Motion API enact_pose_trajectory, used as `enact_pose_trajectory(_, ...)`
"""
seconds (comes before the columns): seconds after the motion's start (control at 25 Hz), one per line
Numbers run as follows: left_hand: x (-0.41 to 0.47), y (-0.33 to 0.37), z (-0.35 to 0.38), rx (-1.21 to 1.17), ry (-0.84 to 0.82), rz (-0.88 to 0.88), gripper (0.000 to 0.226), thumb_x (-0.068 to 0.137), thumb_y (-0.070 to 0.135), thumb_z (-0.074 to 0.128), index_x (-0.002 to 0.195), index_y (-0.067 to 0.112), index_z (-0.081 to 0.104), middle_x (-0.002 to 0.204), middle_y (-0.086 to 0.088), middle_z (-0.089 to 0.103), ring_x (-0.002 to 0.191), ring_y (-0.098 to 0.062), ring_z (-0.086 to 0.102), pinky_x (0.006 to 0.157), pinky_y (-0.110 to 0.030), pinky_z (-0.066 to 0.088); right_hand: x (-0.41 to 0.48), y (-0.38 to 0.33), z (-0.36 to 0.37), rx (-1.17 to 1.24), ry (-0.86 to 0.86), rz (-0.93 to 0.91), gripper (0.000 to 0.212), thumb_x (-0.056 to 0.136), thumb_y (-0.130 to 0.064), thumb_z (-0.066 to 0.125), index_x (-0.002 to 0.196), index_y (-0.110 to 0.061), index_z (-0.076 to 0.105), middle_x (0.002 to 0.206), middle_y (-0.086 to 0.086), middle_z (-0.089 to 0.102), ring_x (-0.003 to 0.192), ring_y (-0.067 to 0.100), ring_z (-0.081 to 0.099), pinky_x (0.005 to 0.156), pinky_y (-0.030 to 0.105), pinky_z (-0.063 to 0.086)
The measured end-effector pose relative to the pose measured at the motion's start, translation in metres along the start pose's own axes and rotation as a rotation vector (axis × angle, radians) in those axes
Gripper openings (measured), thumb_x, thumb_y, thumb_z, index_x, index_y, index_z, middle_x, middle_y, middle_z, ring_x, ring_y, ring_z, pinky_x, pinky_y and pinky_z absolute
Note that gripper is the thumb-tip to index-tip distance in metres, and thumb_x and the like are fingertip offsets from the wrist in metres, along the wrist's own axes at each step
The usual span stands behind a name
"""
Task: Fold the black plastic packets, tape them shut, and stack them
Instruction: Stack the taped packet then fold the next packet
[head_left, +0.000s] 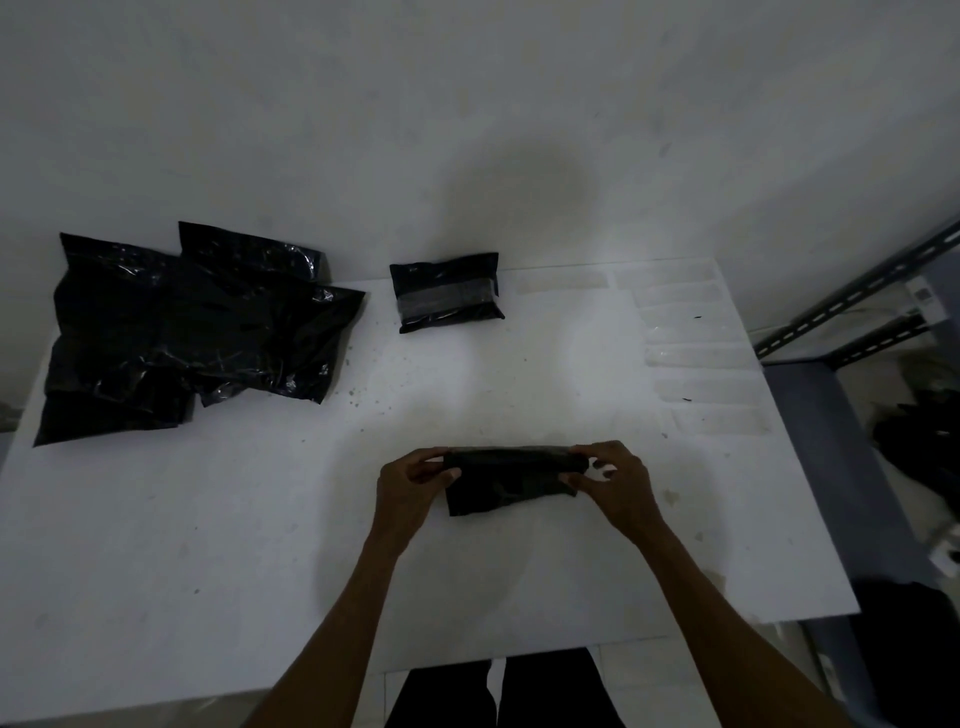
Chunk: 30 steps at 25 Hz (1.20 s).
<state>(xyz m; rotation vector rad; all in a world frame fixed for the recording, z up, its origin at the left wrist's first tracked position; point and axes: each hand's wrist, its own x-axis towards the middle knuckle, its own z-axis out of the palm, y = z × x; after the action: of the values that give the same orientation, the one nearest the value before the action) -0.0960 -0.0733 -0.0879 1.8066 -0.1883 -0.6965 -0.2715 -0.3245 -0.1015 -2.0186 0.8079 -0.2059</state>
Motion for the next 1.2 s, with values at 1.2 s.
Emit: enact_pose_trajectory(1.2, 0.031, -0.028, 0.05, 0.984, -0.167, 0.834, 0.064, 0.072, -0.001, 0.08, 0.132, 0.009, 0.06, 0.14, -0.012, 0.056, 0.129, -0.027, 0.053, 0.099, -0.038, 0.049, 0.023, 0.01, 0.019, -0.891, -0.229, -0.421, 0.056, 0.104, -0.038, 0.024, 0.157, -0.02, 0.016, 0.164, 0.005, 0.011, 0.151, 0.02, 0.011, 0.12, 0.05, 0.016)
